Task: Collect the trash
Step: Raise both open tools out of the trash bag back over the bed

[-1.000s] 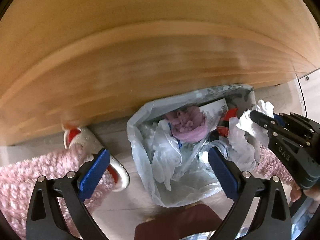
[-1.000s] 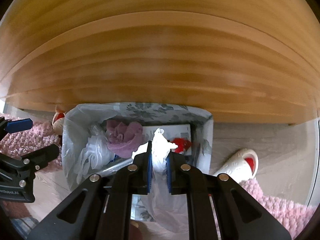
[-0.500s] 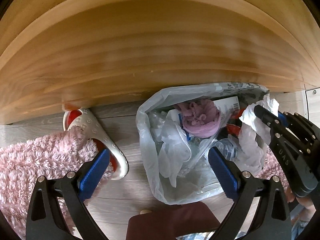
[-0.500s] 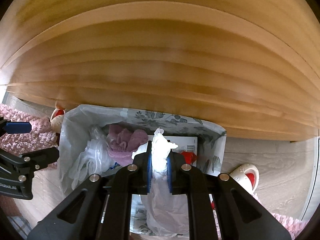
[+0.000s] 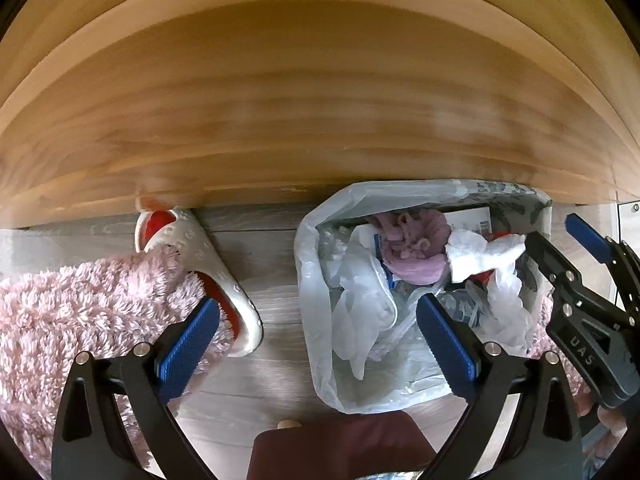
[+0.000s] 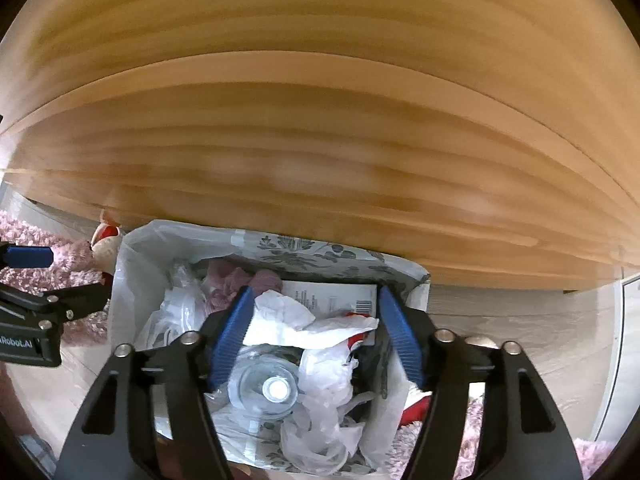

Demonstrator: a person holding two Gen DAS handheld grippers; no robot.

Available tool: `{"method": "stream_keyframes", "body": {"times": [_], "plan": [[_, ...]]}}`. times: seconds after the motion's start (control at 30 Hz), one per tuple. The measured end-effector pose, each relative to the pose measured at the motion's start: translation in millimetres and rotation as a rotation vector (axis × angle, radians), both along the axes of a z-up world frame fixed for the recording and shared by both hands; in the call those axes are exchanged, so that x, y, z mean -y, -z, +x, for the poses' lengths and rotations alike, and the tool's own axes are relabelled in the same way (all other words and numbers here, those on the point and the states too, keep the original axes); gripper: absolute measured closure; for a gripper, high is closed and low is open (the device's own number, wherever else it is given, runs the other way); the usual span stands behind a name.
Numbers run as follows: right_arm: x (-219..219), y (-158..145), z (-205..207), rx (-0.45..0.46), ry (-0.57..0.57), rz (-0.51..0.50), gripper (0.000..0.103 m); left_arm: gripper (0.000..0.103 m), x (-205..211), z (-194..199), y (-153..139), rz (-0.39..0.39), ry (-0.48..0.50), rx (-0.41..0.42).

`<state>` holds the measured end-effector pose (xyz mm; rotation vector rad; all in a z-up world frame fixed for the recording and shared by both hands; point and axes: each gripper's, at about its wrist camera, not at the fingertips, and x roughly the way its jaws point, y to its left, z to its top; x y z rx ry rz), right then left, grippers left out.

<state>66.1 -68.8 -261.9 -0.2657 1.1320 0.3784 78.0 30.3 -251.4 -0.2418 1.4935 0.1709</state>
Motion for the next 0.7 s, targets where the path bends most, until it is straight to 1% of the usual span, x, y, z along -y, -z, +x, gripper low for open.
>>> {"method": "stream_keyframes", "body": {"times": [0.03, 0.07, 0.13, 0.2, 0.3, 0.57, 0.7], "plan": [[-1, 0, 0, -0.003, -0.002, -0.001, 0.029, 0.007, 0, 0, 0, 0.002, -0.001, -0.001], [-1, 0, -1, -0.006, -0.003, -0.004, 0.026, 0.007, 0, 0, 0, 0.003, -0.002, -0.001], [0, 0, -2, -0.012, -0.009, -0.018, 0.017, 0.007, -1, 0, -1, 0.006, -0.003, 0.003], [-1, -1, -3, -0.014, -0.015, -0.032, 0.015, 0.007, 0, -1, -1, 0.011, -0.001, 0.006], [0, -2, -4, -0.011, -0.016, -0.026, 0.008, 0.007, 0, -2, -2, 0.013, 0.000, 0.008], [5, -11, -7, 0.001, -0.013, -0.042, 0.008, 0.007, -2, -4, -5, 0.018, -0.005, 0.017], [7, -14, -9, 0.005, -0.006, -0.045, 0.008, 0.007, 0, -6, -11, 0.013, 0.009, 0.040]]}}
